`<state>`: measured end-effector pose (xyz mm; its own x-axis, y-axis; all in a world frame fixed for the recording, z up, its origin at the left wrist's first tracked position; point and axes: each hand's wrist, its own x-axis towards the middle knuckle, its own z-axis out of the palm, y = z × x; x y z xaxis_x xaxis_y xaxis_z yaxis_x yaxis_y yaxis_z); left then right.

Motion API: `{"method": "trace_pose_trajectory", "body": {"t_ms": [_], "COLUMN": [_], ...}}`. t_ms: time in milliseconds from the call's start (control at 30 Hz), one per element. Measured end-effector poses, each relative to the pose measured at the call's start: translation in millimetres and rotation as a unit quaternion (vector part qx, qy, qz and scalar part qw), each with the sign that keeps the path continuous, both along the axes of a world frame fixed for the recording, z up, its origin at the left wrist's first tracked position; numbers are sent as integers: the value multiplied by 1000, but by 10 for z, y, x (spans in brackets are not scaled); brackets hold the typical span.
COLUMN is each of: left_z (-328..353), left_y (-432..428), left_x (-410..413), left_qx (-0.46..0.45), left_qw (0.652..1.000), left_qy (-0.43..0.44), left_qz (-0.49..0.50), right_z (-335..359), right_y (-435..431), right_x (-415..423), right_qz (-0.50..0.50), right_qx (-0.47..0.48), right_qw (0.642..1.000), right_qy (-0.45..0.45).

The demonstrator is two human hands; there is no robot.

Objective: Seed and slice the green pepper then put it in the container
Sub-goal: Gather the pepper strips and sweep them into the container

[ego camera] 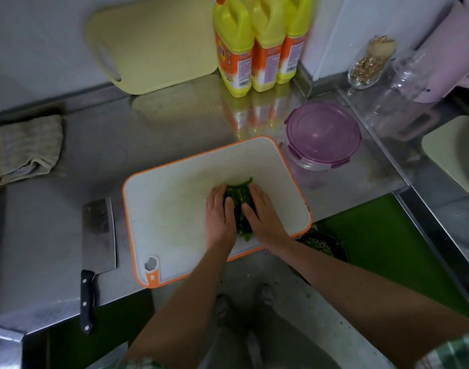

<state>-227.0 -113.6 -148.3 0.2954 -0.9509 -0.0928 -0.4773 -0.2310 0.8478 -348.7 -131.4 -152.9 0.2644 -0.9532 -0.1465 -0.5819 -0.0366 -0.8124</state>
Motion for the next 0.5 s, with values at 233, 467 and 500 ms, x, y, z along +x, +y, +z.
{"method": "trace_pose_trajectory", "body": {"t_ms": [233, 467, 500], "left_z": [18, 43, 52], "left_y": [-56, -181, -182], "left_x": [73, 123, 122], "left_qx": [0, 20, 23], "left_qw": [1000, 999, 998], "left_qy": [-15, -32, -33], "left_qz": [-1, -34, -38], "right_z": [76, 2, -13], "right_y": [-238, -502, -481], "right_x": [-176, -94, -81], "right_qz": [-17, 31, 51], "right_qx": [-70, -23, -8], "right_qw": [996, 999, 997], "right_qy": [-48, 39, 58]}}
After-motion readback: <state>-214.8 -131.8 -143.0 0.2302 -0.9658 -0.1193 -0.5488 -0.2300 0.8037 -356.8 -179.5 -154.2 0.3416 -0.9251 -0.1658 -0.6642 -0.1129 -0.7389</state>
